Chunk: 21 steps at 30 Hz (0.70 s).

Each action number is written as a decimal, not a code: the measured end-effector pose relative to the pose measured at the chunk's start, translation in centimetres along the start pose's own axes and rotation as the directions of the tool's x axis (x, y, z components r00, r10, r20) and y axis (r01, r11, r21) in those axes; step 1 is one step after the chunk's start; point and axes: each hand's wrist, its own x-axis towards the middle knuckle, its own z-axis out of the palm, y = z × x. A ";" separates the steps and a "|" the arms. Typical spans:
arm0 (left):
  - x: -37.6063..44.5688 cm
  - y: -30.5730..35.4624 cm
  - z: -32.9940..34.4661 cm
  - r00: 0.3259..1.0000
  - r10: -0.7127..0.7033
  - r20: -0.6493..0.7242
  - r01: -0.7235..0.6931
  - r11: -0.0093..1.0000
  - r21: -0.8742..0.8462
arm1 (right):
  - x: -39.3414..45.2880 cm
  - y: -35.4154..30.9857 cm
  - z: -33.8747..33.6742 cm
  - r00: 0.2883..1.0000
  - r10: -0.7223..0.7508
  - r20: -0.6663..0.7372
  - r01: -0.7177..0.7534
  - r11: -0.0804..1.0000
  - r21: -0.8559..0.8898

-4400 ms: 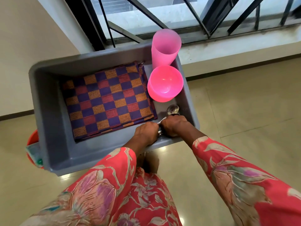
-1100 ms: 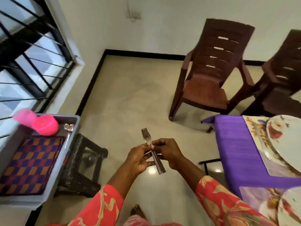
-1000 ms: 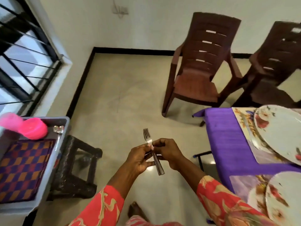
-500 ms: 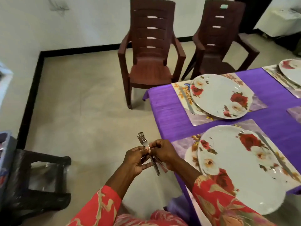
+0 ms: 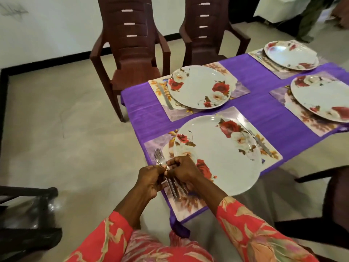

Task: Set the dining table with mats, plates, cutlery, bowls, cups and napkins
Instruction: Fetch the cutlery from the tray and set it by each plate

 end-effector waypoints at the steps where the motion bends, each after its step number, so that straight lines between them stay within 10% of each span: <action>1: -0.4 -0.3 0.3 1.000 0.007 -0.004 -0.007 1.000 0.005 | -0.4 0.3 -0.3 1.000 0.005 -0.002 -0.005 1.000 0.000; 21: -1.7 -1.0 1.8 0.990 -0.017 0.143 0.022 0.999 -0.032 | -3.8 1.0 -2.4 0.994 0.077 -0.079 -0.071 0.995 0.071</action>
